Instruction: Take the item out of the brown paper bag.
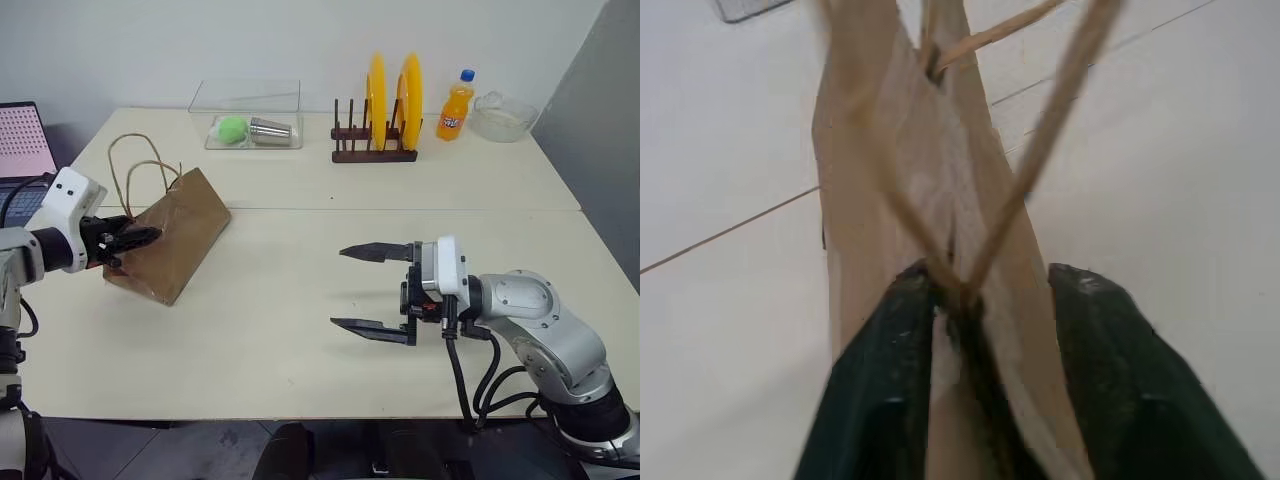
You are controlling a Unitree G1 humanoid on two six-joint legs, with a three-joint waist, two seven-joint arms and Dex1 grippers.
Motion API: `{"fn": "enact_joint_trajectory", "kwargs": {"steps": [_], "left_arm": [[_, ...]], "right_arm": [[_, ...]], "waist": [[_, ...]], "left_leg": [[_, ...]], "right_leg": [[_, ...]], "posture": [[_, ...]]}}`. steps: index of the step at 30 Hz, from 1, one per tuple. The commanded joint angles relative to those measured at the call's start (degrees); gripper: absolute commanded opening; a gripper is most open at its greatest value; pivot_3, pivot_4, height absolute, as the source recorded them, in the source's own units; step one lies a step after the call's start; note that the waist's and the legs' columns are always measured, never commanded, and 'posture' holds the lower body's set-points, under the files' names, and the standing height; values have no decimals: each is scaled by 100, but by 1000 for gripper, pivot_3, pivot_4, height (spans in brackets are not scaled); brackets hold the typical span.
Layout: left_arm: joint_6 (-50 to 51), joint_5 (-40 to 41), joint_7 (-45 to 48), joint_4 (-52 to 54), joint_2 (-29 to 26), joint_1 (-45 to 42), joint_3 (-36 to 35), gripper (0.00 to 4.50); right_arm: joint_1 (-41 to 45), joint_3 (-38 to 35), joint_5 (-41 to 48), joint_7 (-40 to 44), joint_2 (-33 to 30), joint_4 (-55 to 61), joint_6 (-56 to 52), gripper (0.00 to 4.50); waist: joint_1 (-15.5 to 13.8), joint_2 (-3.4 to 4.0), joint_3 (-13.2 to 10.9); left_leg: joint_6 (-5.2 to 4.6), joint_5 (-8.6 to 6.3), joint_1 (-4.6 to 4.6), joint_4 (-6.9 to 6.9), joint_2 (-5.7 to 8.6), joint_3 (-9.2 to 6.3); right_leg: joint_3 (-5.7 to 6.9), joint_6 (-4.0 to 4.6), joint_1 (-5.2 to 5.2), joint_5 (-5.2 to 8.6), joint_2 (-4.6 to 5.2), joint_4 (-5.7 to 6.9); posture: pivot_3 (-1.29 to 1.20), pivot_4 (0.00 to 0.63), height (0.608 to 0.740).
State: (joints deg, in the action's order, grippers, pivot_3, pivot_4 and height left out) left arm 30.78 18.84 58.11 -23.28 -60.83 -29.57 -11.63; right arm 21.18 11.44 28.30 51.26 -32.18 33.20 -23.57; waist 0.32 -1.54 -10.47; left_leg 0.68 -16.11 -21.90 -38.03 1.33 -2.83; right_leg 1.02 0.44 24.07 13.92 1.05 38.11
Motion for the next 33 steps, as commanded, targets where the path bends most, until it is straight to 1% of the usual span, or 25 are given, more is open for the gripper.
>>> {"fn": "enact_joint_trajectory", "kwargs": {"steps": [1,2,3,7,11,14,16,19,21,22,25,27,29,31,33], "left_arm": [[-90,-82,-28,-71,-62,-140,-72,638],[-106,-100,-23,-89,-71,-145,-66,284],[-156,-122,-8,-110,-73,-159,-55,21],[-405,-143,147,-120,-19,-319,-8,21],[-635,-212,400,-105,47,-763,194,21],[-856,-334,606,-223,153,-1338,444,21],[-1022,-432,846,-344,364,-1912,736,21],[-1220,-556,1163,-568,601,-2385,1027,21],[-1512,-688,1407,-850,892,-2725,1279,21],[-1727,-777,1546,-1088,1133,-2966,1442,21],[-2383,-1079,1763,-1972,1775,-3607,1767,21],[-2753,-1244,1842,-2533,2056,-3916,1869,21],[-3248,-1478,1812,-3252,2491,-4275,2012,21],[-3662,-1689,1734,-3839,2847,-4547,2089,21],[-3935,-1855,1634,-4242,3068,-4725,2096,21]], "right_arm": [[57,-134,106,23,-50,200,1,4500],[44,-128,108,13,-55,208,4,4500],[32,-117,105,3,-56,216,4,4500],[-8,-94,101,-12,-61,245,-12,4500],[-62,-118,81,-49,-83,278,-36,4500],[-186,-196,77,-119,-146,364,-87,4500],[-371,-297,56,-237,-222,475,-148,4500],[-554,-375,35,-410,-291,605,-231,4500],[-752,-484,20,-690,-314,724,-406,4500],[-906,-578,-3,-913,-296,806,-529,4500],[-1264,-796,-167,-1635,-183,1090,-887,4500],[-1367,-844,-177,-1925,-129,1252,-1074,4500],[-1562,-1055,-29,-2342,23,1574,-1390,4500],[-1681,-1194,32,-2561,45,1851,-1627,4500],[-1721,-1266,64,-2691,11,2030,-1800,4500]], "waist": [[0,0,0],[0,0,0],[0,0,0],[0,0,0],[-39,-3,0],[-52,-11,-1],[-58,-18,-3],[-53,-22,-1],[-27,-22,-1],[-21,-22,-1],[-29,-22,-1],[-28,-24,-1],[3,-25,-2],[10,-25,-2],[27,-25,-2]], "left_leg": [[0,0,0,0,0,0],[0,0,1,0,0,0],[0,0,1,0,0,0],[0,0,0,-2,0,0],[0,0,-3,-5,1,-2],[-1,1,-10,-10,4,-7],[-1,0,-15,-11,5,-7],[-1,0,-21,-16,9,-7],[-1,0,-19,-16,10,-1],[-1,0,-19,-15,9,-1],[-1,1,-19,-16,9,-3],[-1,1,-20,-18,10,-3],[-2,1,-22,-19,9,6],[-2,1,-23,-19,9,4],[-3,0,-24,-18,9,4]], "right_leg": [[0,0,0,0,0,1],[0,0,0,0,0,1],[0,-2,0,1,0,1],[0,0,0,0,0,1],[2,2,-1,-2,0,1],[5,2,-1,-4,0,0],[6,6,0,-8,-1,-1],[5,12,0,-20,-1,-1],[-3,11,1,-20,-1,-1],[-3,11,1,-20,-1,-1],[1,11,1,-20,-3,2],[1,11,1,-20,-4,4],[-7,10,6,-20,-5,3],[-6,10,6,-20,-6,4],[-7,9,6,-20,-6,3]], "posture": [[0,150,740],[0,150,740],[0,150,740],[0,150,740],[0,150,740],[0,150,740],[0,150,740],[0,150,740],[0,150,740],[0,150,740],[0,150,740],[0,150,740],[0,150,740],[0,150,740],[0,150,740]]}}
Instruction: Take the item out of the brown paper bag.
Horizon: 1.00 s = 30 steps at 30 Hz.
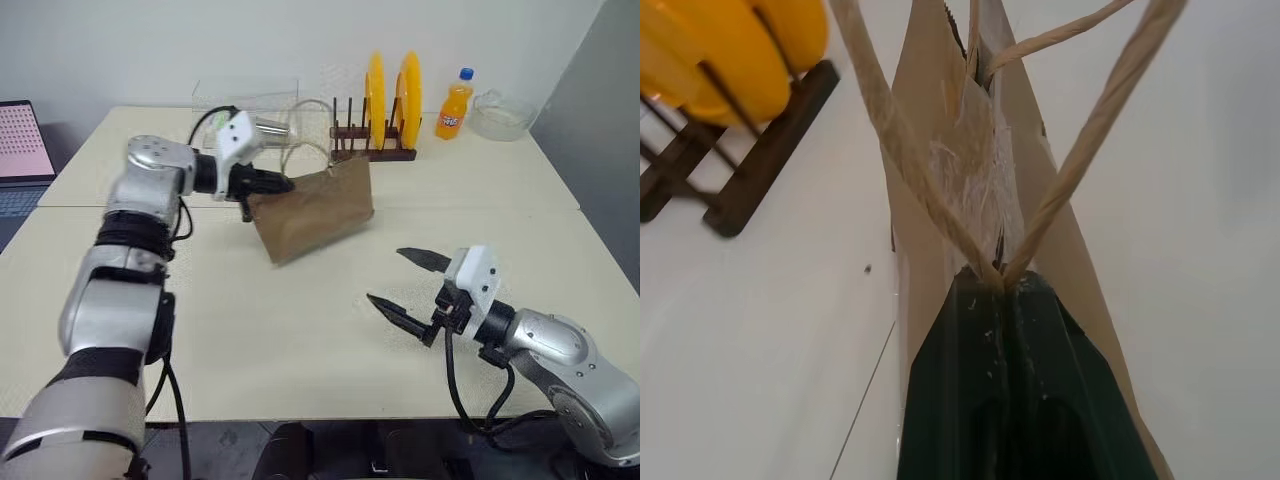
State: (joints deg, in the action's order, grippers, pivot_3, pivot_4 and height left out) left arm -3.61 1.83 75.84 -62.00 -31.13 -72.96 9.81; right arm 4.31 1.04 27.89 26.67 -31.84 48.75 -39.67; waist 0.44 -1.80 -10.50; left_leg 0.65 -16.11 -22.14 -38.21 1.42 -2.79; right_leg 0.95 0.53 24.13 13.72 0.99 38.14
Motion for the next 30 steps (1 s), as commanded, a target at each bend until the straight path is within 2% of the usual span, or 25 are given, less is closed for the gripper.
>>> {"fn": "enact_joint_trajectory", "kwargs": {"steps": [1,9,14,30], "left_arm": [[-639,-265,-246,-556,221,-477,-25,21],[-1056,-948,-982,-1324,840,-1004,25,21],[-1210,-1212,-1135,-1438,984,-1086,0,21],[-1164,-1112,-307,-1467,796,-1187,-415,21]], "right_arm": [[-70,-280,118,-305,-45,580,-261,4500],[-340,-378,87,-877,27,1113,-588,4500],[-398,-308,148,-1236,79,1125,-501,4500],[-424,-153,341,-1692,-70,1125,-328,4500]], "waist": [[20,0,0],[-4,-2,-1],[2,-2,-1],[5,-2,-1]], "left_leg": [[-1,0,1,0,-1,2],[-1,0,0,0,0,-4],[-3,0,1,-4,1,-1],[-4,1,2,-7,0,-1]], "right_leg": [[-2,0,0,0,-1,1],[1,-28,-2,15,-3,2],[-3,-33,-2,14,-4,3],[-3,-33,-2,14,-8,9]], "posture": [[0,150,740],[0,150,740],[0,150,740],[0,150,740]]}}
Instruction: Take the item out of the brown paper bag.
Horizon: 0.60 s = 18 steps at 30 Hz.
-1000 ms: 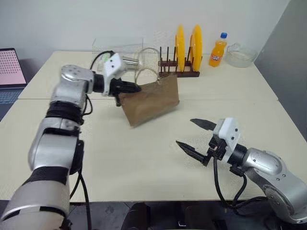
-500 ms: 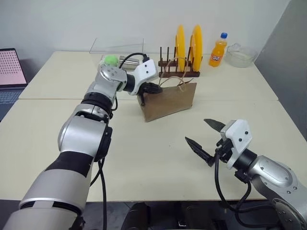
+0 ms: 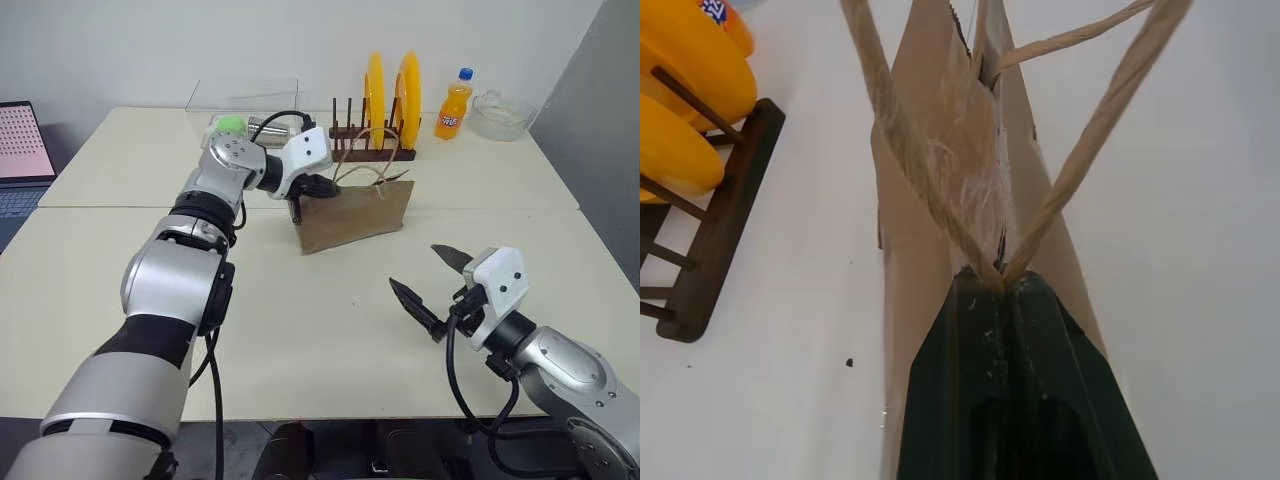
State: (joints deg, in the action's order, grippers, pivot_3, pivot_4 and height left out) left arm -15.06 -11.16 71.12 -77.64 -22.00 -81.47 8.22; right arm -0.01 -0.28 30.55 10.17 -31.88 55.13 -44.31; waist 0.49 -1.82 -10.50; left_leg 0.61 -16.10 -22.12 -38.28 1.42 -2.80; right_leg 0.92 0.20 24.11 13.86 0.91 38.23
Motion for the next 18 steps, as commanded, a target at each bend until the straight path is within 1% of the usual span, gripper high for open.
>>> {"fn": "enact_joint_trajectory", "kwargs": {"steps": [1,5,10,13,16,18], "left_arm": [[-20,182,233,100,-131,-320,-273,21],[-81,122,351,113,-150,-243,-329,21],[-458,-170,42,115,-143,-52,-134,21],[-507,-315,-239,89,-134,-5,-71,21],[-633,-409,-296,85,-144,7,-20,21],[-617,-421,-411,79,-148,-7,-34,463]], "right_arm": [[7,-13,79,-50,-81,487,140,4500],[28,-2,98,-62,-136,487,130,4500],[63,33,99,-18,-214,487,81,4500],[88,58,111,-34,-231,487,69,4500],[89,79,121,-52,-235,487,77,4500],[100,102,115,-68,-227,487,74,4500]], "waist": [[0,0,0],[0,0,0],[0,-1,0],[1,-1,0],[0,-1,0],[0,-1,0]], "left_leg": [[0,0,0,-1,0,1],[0,0,0,-6,0,0],[-2,-1,0,-38,1,0],[-3,-2,0,-48,1,3],[-3,-2,0,-52,1,2],[-3,-2,0,-53,1,3]], "right_leg": [[-1,0,0,0,0,1],[0,0,0,0,0,8],[-2,-4,1,3,0,41],[-6,-4,1,3,0,51],[-6,-4,1,3,0,56],[-7,-5,1,3,0,56]], "posture": [[0,150,740],[0,150,740],[0,150,740],[0,150,740],[0,150,740],[0,150,740]]}}
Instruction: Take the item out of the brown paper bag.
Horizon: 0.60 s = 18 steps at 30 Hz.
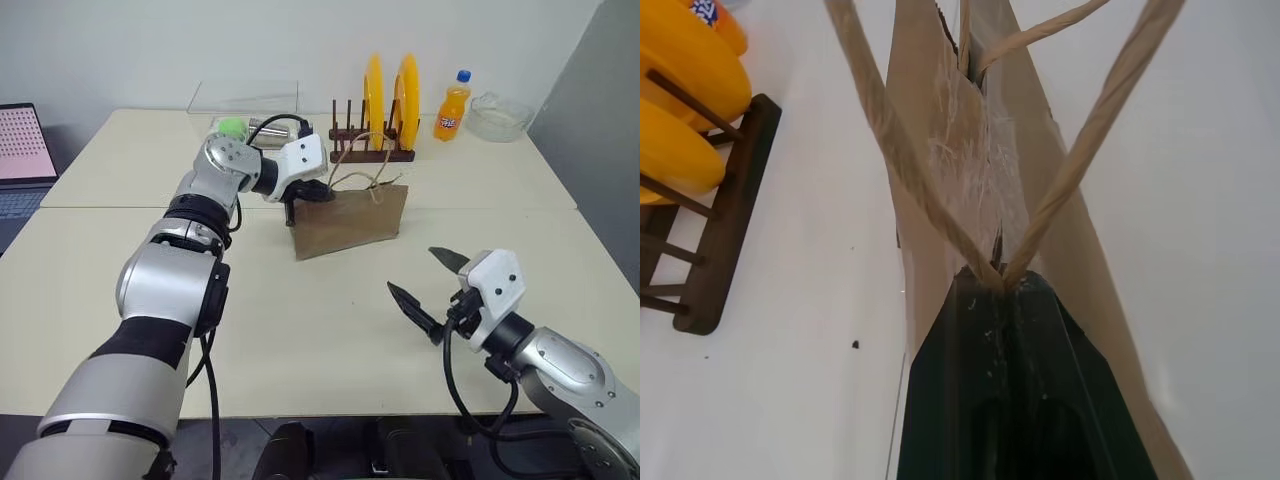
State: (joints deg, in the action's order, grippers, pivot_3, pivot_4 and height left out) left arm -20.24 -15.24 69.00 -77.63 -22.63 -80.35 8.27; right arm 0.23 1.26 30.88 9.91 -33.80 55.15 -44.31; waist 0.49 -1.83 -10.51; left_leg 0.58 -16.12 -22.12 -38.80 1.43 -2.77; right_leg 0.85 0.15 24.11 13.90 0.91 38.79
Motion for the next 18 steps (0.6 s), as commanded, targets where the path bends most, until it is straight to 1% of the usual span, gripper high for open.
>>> {"fn": "enact_joint_trajectory", "kwargs": {"steps": [1,5,6,7,11,15,18], "left_arm": [[-88,-15,-224,74,-88,-124,-51,622],[-130,-6,-167,87,-166,-101,-86,1770],[-128,8,-143,92,-188,-94,-98,2152],[-157,39,-69,109,-260,-75,-122,2342],[-148,221,165,172,-516,-27,-300,2342],[51,735,752,393,-958,143,-721,2342],[207,1100,1096,737,-1237,456,-949,2342]], "right_arm": [[88,-35,77,-45,-24,485,64,4500],[172,79,-2,-37,41,481,19,4500],[202,104,-27,-31,62,478,3,4500],[248,137,-63,-12,75,449,8,4500],[368,225,-191,81,69,317,85,4500],[557,392,-444,300,19,26,260,4500],[721,467,-694,435,-15,-210,398,4500]], "waist": [[0,0,0],[4,0,0],[5,0,0],[7,0,0],[38,0,0],[85,0,0],[106,1,0]], "left_leg": [[0,0,0,0,0,0],[0,0,1,0,0,-1],[0,0,2,0,0,0],[0,0,2,0,0,1],[0,0,4,0,0,0],[0,0,6,0,-1,0],[0,0,8,0,-2,-2]], "right_leg": [[0,0,0,0,0,0],[1,0,0,0,0,3],[0,0,0,0,0,4],[-1,0,1,0,0,4],[0,0,1,0,-1,5],[0,0,1,1,-1,6],[1,0,0,1,-2,9]], "posture": [[0,150,740],[0,150,740],[0,150,740],[0,150,740],[0,150,740],[0,150,740],[0,150,740]]}}
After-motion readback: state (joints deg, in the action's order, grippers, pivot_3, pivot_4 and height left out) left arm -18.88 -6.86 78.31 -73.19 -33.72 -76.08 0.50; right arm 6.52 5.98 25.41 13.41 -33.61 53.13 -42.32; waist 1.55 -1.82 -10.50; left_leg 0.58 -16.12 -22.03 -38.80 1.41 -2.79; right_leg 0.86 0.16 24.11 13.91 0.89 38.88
